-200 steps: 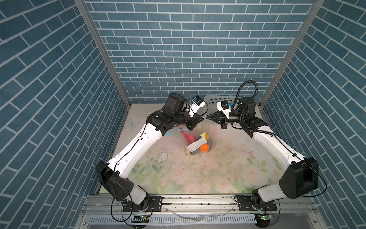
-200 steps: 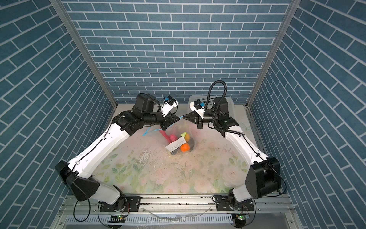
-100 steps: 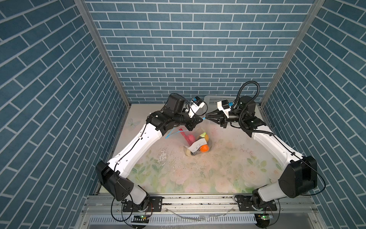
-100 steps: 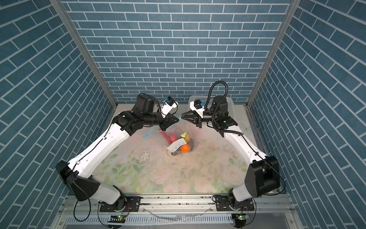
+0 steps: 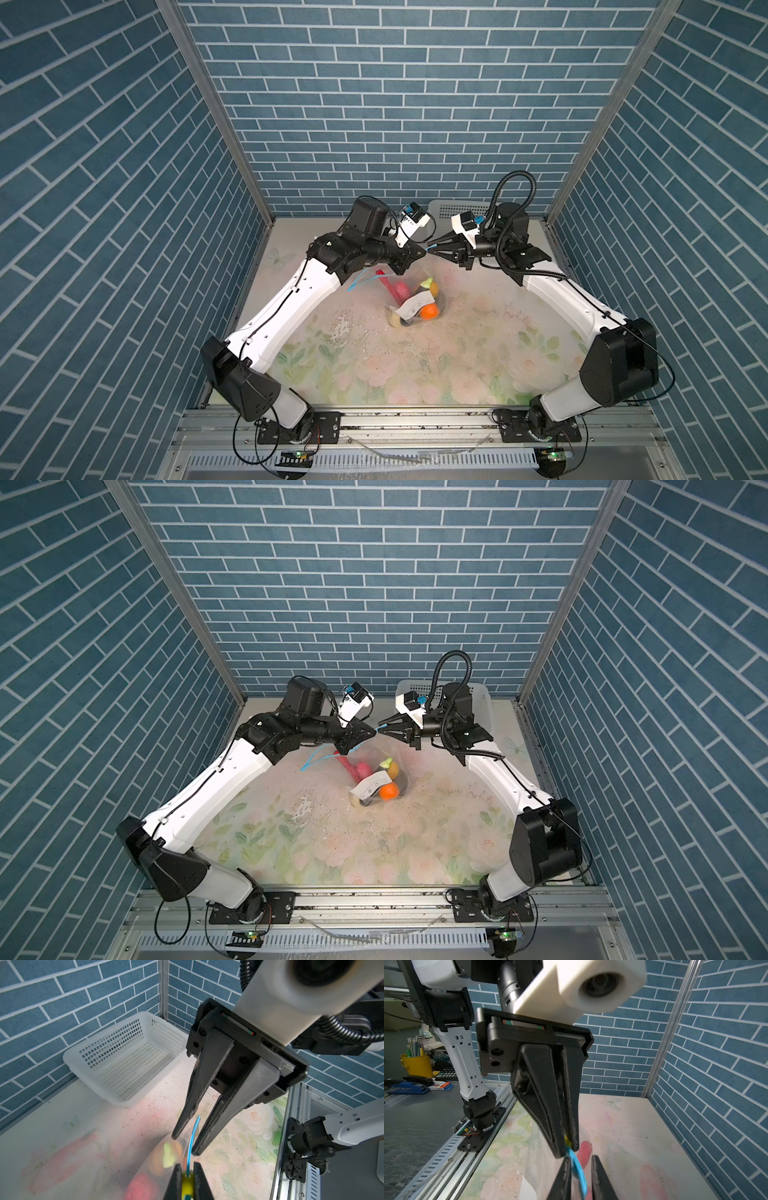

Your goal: Place the food in the zip-top bag and seal the zipper

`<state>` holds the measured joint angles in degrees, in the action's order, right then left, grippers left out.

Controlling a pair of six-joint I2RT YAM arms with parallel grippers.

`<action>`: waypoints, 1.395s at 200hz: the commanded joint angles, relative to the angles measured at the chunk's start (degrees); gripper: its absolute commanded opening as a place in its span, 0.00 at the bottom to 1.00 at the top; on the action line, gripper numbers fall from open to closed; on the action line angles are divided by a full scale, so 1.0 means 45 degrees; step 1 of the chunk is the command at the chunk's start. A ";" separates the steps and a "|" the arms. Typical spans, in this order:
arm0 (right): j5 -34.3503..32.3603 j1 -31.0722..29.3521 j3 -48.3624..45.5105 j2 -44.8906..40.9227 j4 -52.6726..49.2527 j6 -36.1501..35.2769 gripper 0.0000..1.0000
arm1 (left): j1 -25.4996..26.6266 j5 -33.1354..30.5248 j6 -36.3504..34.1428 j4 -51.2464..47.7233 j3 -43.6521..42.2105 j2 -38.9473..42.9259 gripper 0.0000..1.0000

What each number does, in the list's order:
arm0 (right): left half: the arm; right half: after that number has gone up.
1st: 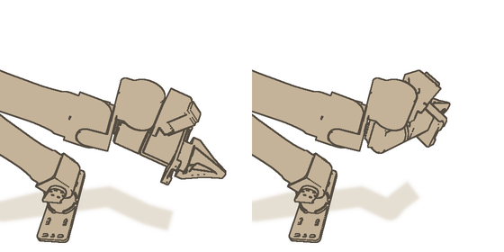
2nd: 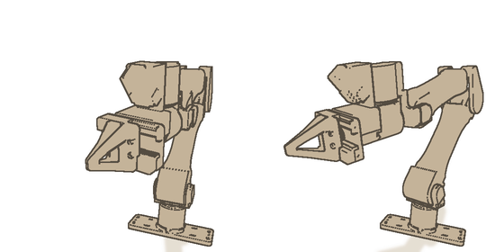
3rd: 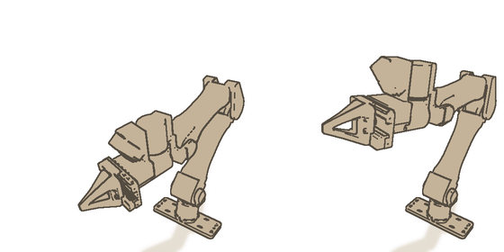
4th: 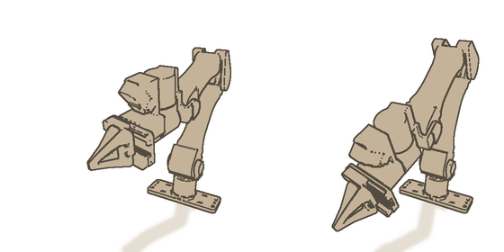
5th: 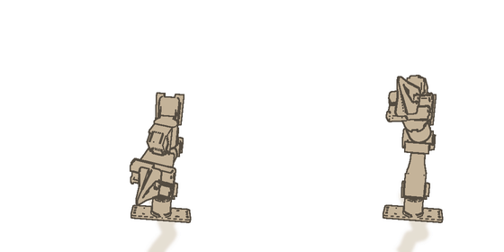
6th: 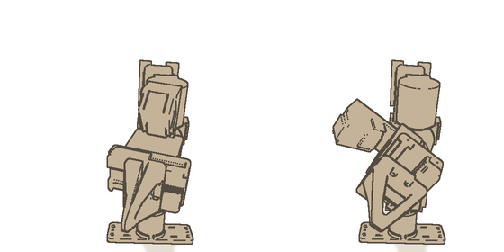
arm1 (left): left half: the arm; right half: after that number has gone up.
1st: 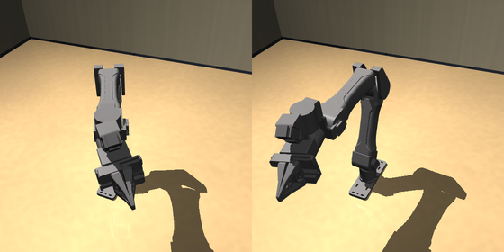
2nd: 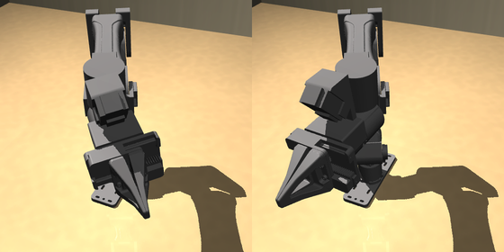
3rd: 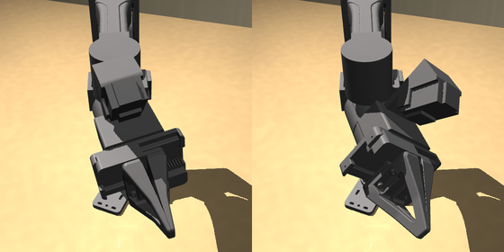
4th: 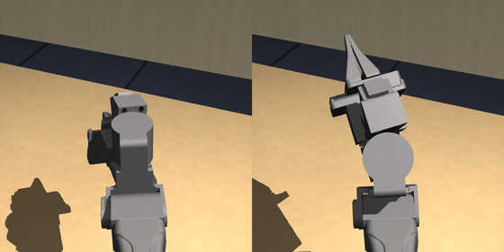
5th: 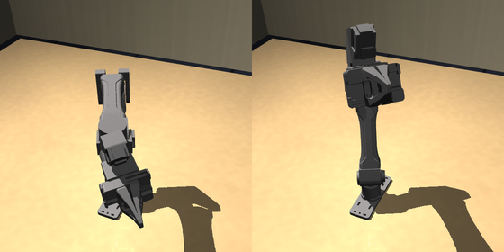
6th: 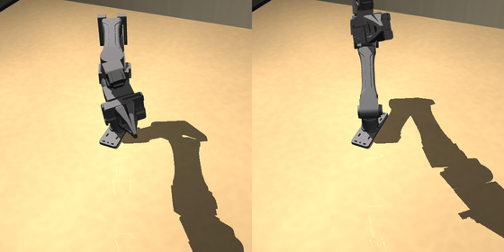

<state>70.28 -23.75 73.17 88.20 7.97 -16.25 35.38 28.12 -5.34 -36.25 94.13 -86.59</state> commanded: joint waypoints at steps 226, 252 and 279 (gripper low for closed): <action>-0.0042 -0.0231 0.0040 -0.0509 -0.0443 -0.0494 0.00 | -0.0049 0.0048 0.0051 -0.0138 0.0042 0.0198 0.09; -0.0148 -0.0229 0.0023 -0.0597 -0.0650 -0.0643 0.00 | -0.0039 0.0002 0.0035 -0.0148 0.0001 0.0258 0.09; -0.0283 -0.0211 0.0159 -0.0713 -0.1092 -0.0944 0.00 | -0.0042 -0.0035 -0.0008 -0.0167 0.0001 0.0287 0.09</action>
<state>69.47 -24.49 73.19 87.20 4.99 -17.04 35.22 28.10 -5.34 -36.34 94.13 -86.59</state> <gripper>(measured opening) 0.047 0.113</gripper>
